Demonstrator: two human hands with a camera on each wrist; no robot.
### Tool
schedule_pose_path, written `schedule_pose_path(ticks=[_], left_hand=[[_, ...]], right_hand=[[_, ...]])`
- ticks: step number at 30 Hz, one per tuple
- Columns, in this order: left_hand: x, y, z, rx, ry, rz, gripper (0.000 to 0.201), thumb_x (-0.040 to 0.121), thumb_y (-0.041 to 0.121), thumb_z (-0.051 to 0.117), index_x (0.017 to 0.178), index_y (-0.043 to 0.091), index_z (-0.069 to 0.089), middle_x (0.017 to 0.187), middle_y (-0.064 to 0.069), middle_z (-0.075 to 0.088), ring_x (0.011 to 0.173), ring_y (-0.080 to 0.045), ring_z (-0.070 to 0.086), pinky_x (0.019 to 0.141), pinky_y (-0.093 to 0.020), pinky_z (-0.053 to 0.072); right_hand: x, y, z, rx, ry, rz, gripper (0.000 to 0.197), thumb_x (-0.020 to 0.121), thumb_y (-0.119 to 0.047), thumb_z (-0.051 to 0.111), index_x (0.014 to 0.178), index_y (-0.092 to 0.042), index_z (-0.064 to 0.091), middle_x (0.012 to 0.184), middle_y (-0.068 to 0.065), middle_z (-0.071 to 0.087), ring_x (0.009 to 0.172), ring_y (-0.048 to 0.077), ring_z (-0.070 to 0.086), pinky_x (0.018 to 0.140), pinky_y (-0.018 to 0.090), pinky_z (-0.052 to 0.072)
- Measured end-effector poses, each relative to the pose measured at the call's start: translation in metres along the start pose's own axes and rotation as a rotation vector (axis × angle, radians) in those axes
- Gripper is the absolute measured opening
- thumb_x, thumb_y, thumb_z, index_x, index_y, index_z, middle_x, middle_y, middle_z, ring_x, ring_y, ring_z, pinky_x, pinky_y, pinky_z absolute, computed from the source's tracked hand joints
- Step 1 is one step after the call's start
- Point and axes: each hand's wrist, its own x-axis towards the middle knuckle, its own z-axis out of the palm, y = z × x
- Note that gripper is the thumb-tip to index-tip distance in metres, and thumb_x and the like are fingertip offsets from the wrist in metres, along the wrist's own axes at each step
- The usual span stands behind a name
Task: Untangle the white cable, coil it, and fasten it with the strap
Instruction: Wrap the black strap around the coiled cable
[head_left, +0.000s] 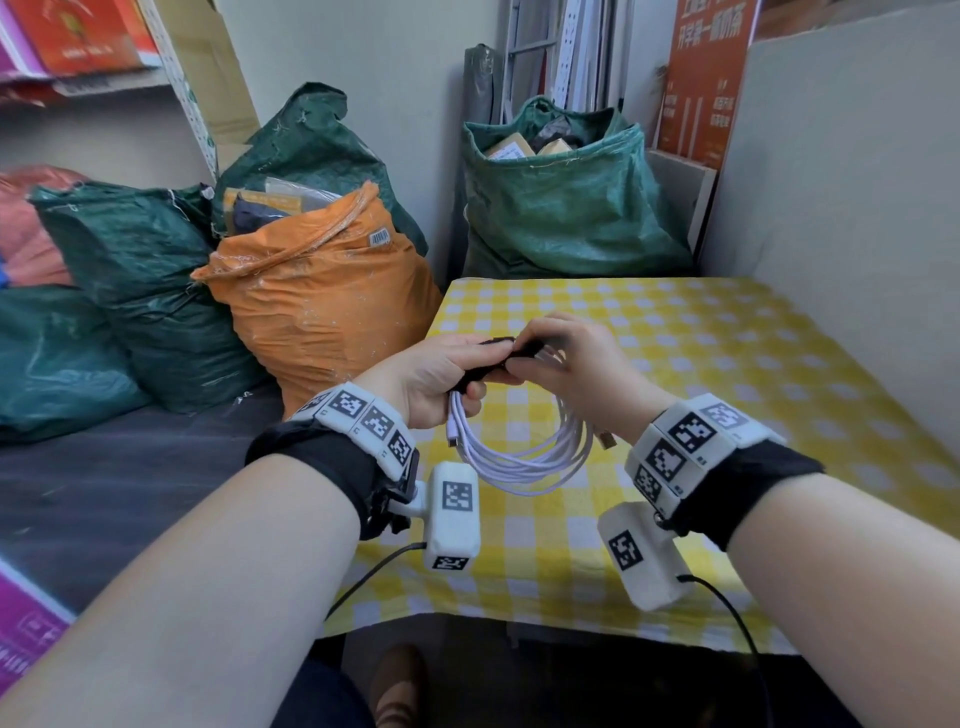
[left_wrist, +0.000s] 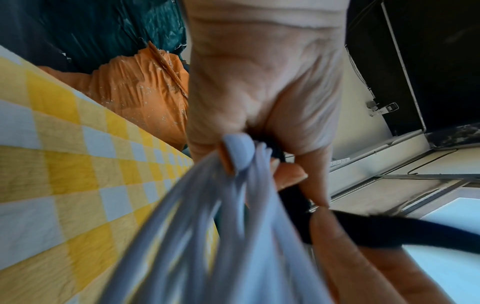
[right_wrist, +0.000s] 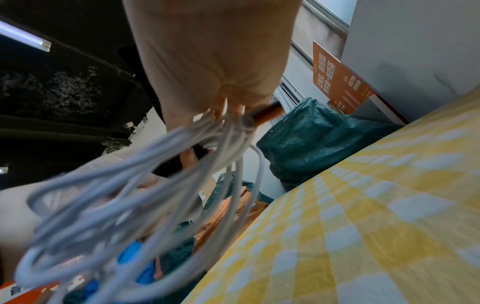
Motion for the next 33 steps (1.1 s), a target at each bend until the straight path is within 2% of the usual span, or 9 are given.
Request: schedule_pose_path(ticks=[4, 7, 9, 14, 19, 22, 25, 28, 33], left_hand=[[0.002, -0.003, 0.002, 0.085, 0.061, 0.039, 0.025, 0.096, 0.034, 0.048, 0.095, 0.014, 0.064, 0.062, -0.001, 0.058, 0.038, -0.005, 0.030, 0.036, -0.014, 0.026], [0.001, -0.004, 0.002, 0.167, 0.068, 0.019, 0.026, 0.097, 0.036, 0.048, 0.092, 0.016, 0.065, 0.058, -0.001, 0.045, 0.036, -0.005, 0.028, 0.035, -0.015, 0.024], [-0.001, -0.003, 0.002, 0.203, 0.047, 0.009, 0.031, 0.096, 0.039, 0.048, 0.092, 0.013, 0.064, 0.051, 0.003, 0.040, 0.036, -0.005, 0.026, 0.035, -0.015, 0.022], [-0.003, 0.000, 0.011, 0.265, -0.015, 0.062, 0.020, 0.090, 0.025, 0.060, 0.075, 0.014, 0.051, 0.048, 0.006, 0.033, 0.041, -0.007, 0.025, 0.041, -0.018, 0.021], [-0.003, 0.000, 0.016, 0.255, -0.005, 0.117, 0.007, 0.090, 0.013, 0.061, 0.096, 0.015, 0.060, 0.066, 0.004, 0.040, 0.053, -0.007, 0.039, 0.041, -0.017, 0.028], [-0.004, 0.001, 0.017, 0.183, -0.043, 0.133, 0.013, 0.090, 0.009, 0.059, 0.102, 0.013, 0.059, 0.074, 0.003, 0.047, 0.057, -0.005, 0.050, 0.039, -0.015, 0.030], [-0.005, 0.000, 0.019, 0.096, -0.058, 0.139, 0.016, 0.091, 0.007, 0.057, 0.105, 0.014, 0.060, 0.082, 0.005, 0.060, 0.072, -0.007, 0.063, 0.043, -0.015, 0.035], [-0.006, -0.004, 0.019, 0.002, -0.078, 0.140, 0.019, 0.092, 0.005, 0.054, 0.107, 0.016, 0.061, 0.099, 0.001, 0.067, 0.091, -0.011, 0.069, 0.059, -0.017, 0.050], [-0.008, -0.006, 0.019, -0.091, -0.083, 0.114, 0.022, 0.093, 0.002, 0.052, 0.109, 0.010, 0.063, 0.102, -0.005, 0.071, 0.089, -0.015, 0.071, 0.074, -0.024, 0.057]], right_hand=[[0.005, -0.008, -0.007, 0.103, 0.150, 0.146, 0.022, 0.090, -0.023, 0.062, 0.068, -0.018, 0.060, 0.062, -0.001, 0.059, 0.055, 0.000, 0.054, 0.053, 0.013, 0.039], [0.010, -0.005, -0.017, 0.247, 0.299, 0.250, 0.022, 0.091, -0.022, 0.059, 0.072, -0.012, 0.065, 0.069, 0.010, 0.068, 0.068, 0.026, 0.068, 0.069, 0.040, 0.057], [0.012, -0.001, -0.021, 0.272, 0.328, 0.315, 0.024, 0.092, -0.022, 0.058, 0.069, -0.017, 0.062, 0.069, 0.006, 0.066, 0.069, 0.027, 0.069, 0.072, 0.046, 0.057], [0.008, 0.011, -0.015, 0.188, 0.116, 0.512, 0.032, 0.097, -0.028, 0.048, 0.079, -0.006, 0.064, 0.065, 0.005, 0.063, 0.055, 0.017, 0.059, 0.058, 0.032, 0.051], [0.001, 0.011, -0.015, 0.408, -0.143, 0.778, 0.029, 0.096, -0.028, 0.051, 0.090, -0.004, 0.065, 0.067, 0.007, 0.070, 0.057, 0.017, 0.065, 0.063, 0.031, 0.055], [-0.001, 0.008, -0.017, 0.569, -0.190, 0.846, 0.029, 0.094, -0.026, 0.052, 0.080, -0.002, 0.062, 0.059, 0.007, 0.066, 0.057, 0.024, 0.061, 0.068, 0.038, 0.053], [-0.001, 0.000, -0.018, 0.693, -0.248, 0.883, 0.035, 0.096, -0.024, 0.048, 0.067, -0.006, 0.053, 0.058, 0.009, 0.056, 0.048, 0.023, 0.055, 0.058, 0.034, 0.047], [-0.002, -0.007, -0.019, 0.746, -0.316, 0.867, 0.033, 0.097, -0.028, 0.047, 0.073, -0.007, 0.053, 0.061, 0.008, 0.053, 0.054, 0.025, 0.054, 0.058, 0.035, 0.047], [0.003, -0.003, -0.012, 0.516, -0.226, 0.920, 0.025, 0.095, -0.028, 0.049, 0.077, -0.011, 0.050, 0.068, 0.006, 0.047, 0.054, 0.018, 0.043, 0.052, 0.027, 0.039]])
